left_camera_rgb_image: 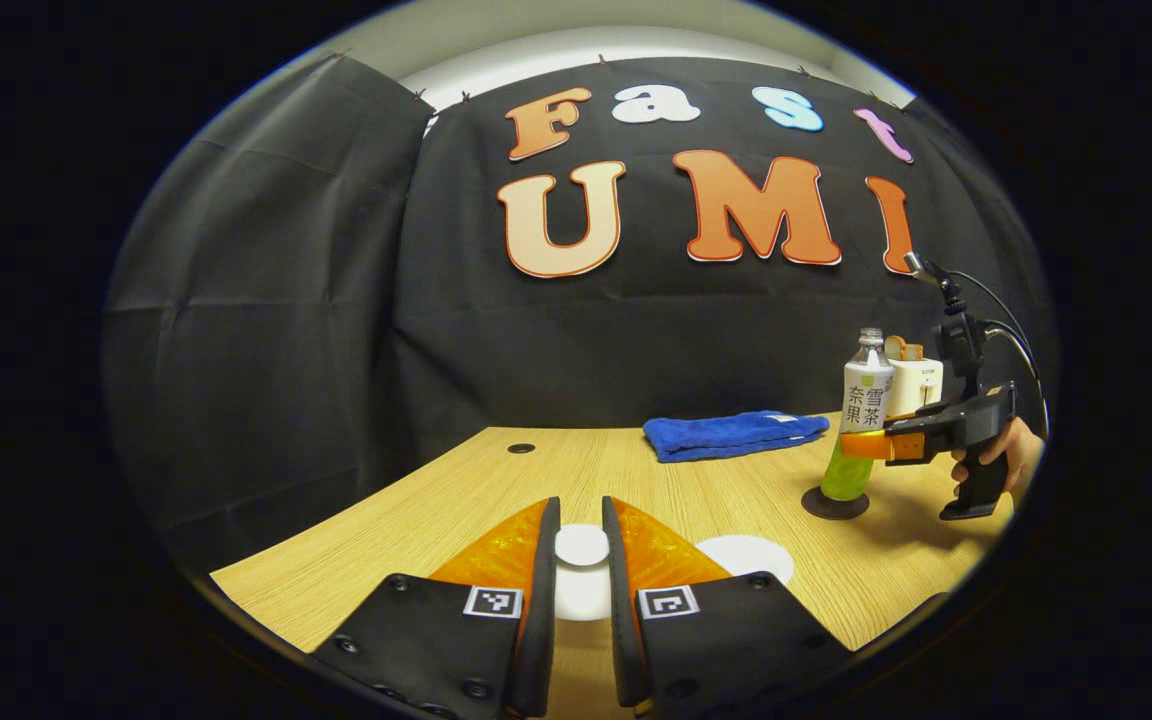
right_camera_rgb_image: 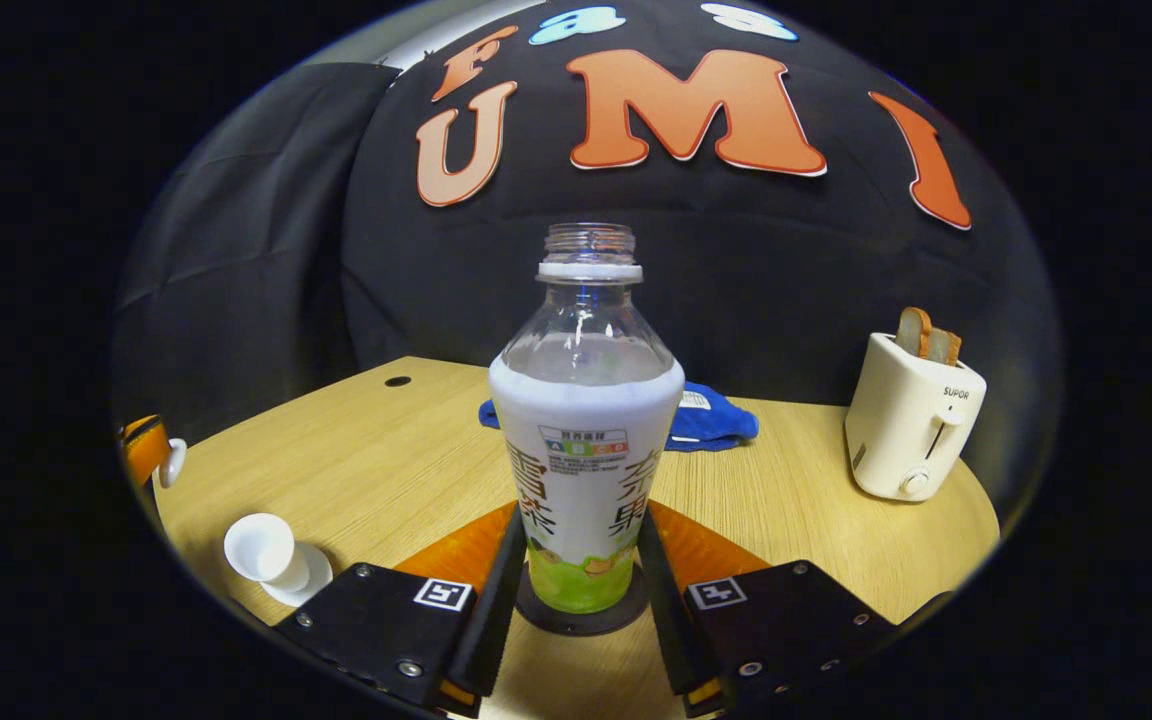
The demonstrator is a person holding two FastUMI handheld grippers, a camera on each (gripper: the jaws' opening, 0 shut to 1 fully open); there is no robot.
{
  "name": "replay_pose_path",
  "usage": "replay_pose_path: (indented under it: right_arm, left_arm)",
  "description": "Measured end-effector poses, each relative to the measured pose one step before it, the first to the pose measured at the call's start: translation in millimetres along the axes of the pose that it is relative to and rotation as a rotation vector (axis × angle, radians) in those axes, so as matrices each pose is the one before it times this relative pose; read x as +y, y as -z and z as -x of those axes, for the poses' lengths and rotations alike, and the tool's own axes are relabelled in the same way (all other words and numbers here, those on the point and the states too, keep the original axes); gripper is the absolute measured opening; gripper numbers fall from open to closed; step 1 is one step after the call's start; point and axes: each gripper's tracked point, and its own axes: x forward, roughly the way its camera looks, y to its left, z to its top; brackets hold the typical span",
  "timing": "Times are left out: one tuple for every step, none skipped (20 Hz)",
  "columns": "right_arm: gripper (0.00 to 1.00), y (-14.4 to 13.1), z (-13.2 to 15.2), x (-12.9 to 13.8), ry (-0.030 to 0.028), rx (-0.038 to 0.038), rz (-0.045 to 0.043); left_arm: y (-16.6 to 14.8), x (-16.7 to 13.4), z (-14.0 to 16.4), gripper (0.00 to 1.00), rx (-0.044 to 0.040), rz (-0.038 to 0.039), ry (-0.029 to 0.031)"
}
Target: Open the teacup lid with one hand, grasp the water bottle and pour water into the teacup with the other hand; after pouring, place the water bottle on the coaster and then close the teacup lid.
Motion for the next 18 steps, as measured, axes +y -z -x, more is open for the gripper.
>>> replay_pose_path:
  right_arm:
    - [0.64,3.26,-1.33,0.26,-0.00326,0.01179,-0.00673]
    - [0.64,2.69,-0.61,0.73,-0.00268,0.01222,-0.00408]
    - [0.64,2.85,-0.92,-0.27,-0.00017,0.01113,-0.00051]
    - [0.64,-0.15,0.22,0.15,-0.00285,-0.00261,0.00378]
    - [0.64,-0.88,0.31,-1.35,0.00705,0.00225,0.00514]
    - [0.64,0.30,0.74,-1.50,0.00732,-0.00119,0.00439]
    - [0.64,0.28,-0.14,-1.49,0.00577,0.00188,0.00355]
    - [0.65,0.06,-0.02,-0.06,-0.00075,0.00032,0.00161]
    - [0.67,-0.76,0.79,0.70,-0.00361,-0.00206,0.00010]
    - [0.67,-1.30,1.37,0.87,-0.00354,-0.00433,-0.00023]
    - [0.68,-1.53,0.81,-0.20,-0.00081,-0.00384,0.00134]
    - [0.71,-1.75,0.80,-0.81,0.00106,-0.00607,0.00274]
    - [0.72,-2.15,1.13,-0.84,0.00208,-0.00585,0.00001]
    - [0.75,-1.46,1.82,0.75,-0.00205,-0.00621,-0.00083]
    - [0.78,-2.85,1.76,0.11,-0.00228,-0.00923,-0.00031]
    - [0.83,-2.55,1.62,-1.03,0.00191,-0.00710,0.00044]
    - [0.85,-0.73,3.14,0.29,-0.00153,-0.00901,0.00057]
    - [0.88,-1.95,2.37,0.26,-0.00267,-0.01289,0.00030]
  left_arm:
    - [0.68,-0.33,0.14,0.28,0.00344,0.00206,0.00062]
    - [1.16,-0.79,-0.64,0.28,0.00419,0.00218,0.00097]
    - [3.10,-1.51,-0.38,0.28,0.00495,0.00151,0.00342]
    - [-0.48,-1.44,-0.91,0.28,0.00154,0.00201,0.00267]
    - [0.62,-2.57,-1.53,0.28,0.00325,0.00219,0.00662]
    - [1.09,-3.33,-0.62,0.28,0.00335,-0.00039,0.00586]
    - [2.56,-1.25,-0.63,0.28,0.00349,-0.00360,0.00537]
    - [1.37,-2.73,-1.04,0.28,0.00161,-0.00063,0.00465]
    - [1.30,-3.91,-1.37,0.28,0.00400,0.00343,0.00776]
    - [1.34,-3.91,-0.93,0.28,0.00391,0.00664,0.00779]
    - [1.88,-3.03,-0.58,0.28,0.00277,0.00804,0.00899]
    - [-0.13,-2.49,-0.56,0.28,0.00013,0.00624,0.00630]
    - [-0.72,-2.93,-0.89,0.31,-0.00151,0.00632,0.00766]
    - [-2.11,-3.60,-0.45,0.28,-0.00559,0.00575,0.00835]
    - [-1.94,-5.46,-1.39,0.28,-0.00596,0.00607,0.01469]
    - [-0.53,-6.31,-1.64,0.28,-0.00419,0.00579,0.01857]
    - [1.96,-5.56,-2.02,0.28,-0.00235,0.00681,0.01434]
    - [2.63,-3.75,-2.46,0.28,0.00233,0.00779,0.01345]
